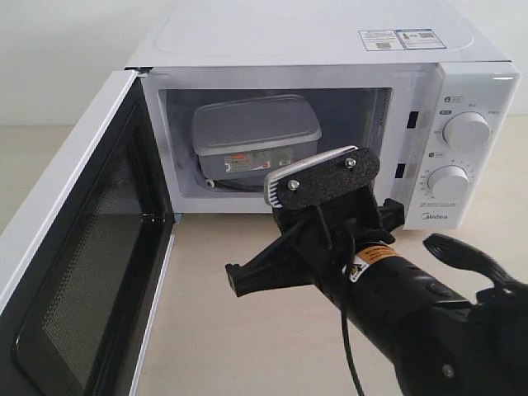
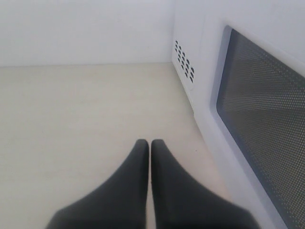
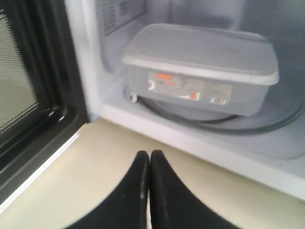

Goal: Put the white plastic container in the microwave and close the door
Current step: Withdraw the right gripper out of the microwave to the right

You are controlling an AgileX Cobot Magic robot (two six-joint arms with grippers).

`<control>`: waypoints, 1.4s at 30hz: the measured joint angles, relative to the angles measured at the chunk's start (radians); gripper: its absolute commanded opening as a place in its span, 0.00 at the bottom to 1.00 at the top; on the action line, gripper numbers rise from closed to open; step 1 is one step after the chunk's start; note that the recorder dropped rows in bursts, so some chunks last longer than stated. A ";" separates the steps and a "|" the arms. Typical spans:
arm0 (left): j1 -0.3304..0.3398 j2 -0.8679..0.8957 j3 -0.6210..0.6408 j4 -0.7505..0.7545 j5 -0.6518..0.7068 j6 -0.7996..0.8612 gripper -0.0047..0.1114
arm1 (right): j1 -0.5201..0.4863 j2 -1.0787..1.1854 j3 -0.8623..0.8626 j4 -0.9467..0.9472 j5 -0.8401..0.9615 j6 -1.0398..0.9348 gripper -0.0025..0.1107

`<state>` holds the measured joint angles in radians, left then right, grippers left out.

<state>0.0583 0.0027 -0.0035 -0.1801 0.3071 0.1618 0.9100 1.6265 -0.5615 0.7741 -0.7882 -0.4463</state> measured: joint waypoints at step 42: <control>0.000 0.000 0.000 0.000 0.000 0.000 0.07 | -0.024 -0.658 0.085 0.034 0.528 -0.313 0.02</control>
<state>0.0583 0.0027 -0.0035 -0.1801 0.3071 0.1618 0.8856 0.9682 -0.4762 0.8077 -0.2606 -0.7590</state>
